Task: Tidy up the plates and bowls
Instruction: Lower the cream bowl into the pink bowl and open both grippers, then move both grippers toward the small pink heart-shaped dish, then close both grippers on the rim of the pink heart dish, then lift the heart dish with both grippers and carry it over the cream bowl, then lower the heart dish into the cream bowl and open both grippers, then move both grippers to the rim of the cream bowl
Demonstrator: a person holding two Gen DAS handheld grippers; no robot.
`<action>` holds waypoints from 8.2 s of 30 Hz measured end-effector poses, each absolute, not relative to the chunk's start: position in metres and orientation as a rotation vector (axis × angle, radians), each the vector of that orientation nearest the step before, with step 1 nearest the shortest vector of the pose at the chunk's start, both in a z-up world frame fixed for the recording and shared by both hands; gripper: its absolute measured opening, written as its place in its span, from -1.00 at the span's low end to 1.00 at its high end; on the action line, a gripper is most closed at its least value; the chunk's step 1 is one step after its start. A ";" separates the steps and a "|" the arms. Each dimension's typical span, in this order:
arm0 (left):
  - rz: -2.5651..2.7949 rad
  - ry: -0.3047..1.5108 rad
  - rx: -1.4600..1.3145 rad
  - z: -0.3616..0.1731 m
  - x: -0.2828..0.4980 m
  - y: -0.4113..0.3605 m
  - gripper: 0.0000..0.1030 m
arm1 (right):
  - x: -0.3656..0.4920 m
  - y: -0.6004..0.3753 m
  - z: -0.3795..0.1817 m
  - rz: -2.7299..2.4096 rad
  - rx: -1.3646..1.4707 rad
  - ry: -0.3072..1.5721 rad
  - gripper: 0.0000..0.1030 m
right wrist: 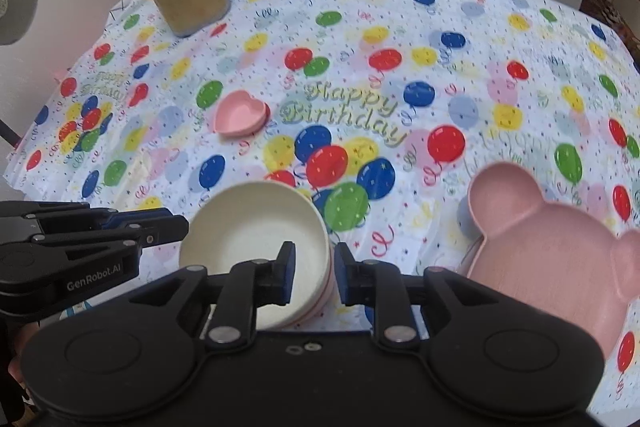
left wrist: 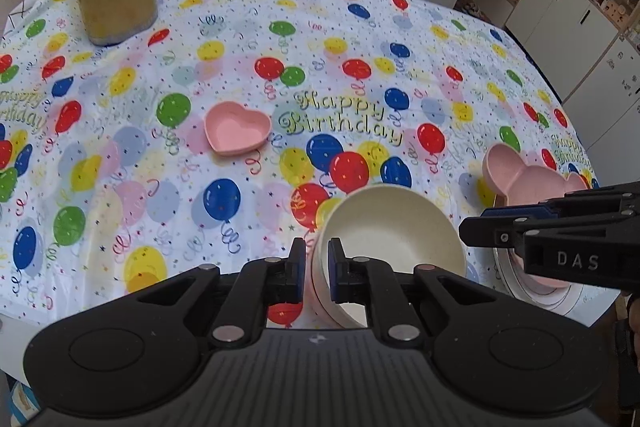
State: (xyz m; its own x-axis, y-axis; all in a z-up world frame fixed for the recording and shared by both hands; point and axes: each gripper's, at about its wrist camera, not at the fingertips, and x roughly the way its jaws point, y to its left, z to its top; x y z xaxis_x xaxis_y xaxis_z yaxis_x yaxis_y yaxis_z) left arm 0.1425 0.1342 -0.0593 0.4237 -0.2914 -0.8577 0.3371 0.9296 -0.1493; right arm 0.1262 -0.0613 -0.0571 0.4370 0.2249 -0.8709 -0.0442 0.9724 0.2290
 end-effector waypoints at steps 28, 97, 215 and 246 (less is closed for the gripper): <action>-0.307 0.908 0.059 -0.028 0.254 0.188 0.47 | 0.226 -0.011 -0.026 0.180 0.158 1.004 0.65; -0.516 1.113 0.049 -0.127 0.310 0.171 -0.85 | 0.297 0.010 -0.123 0.154 0.200 1.224 -1.00; -0.602 0.897 0.090 -0.030 0.111 0.165 0.51 | 0.042 -0.045 -0.024 0.029 0.266 0.862 0.96; -0.615 1.129 0.122 -0.110 0.167 0.146 0.48 | 0.076 -0.036 -0.110 -0.308 0.551 1.042 0.20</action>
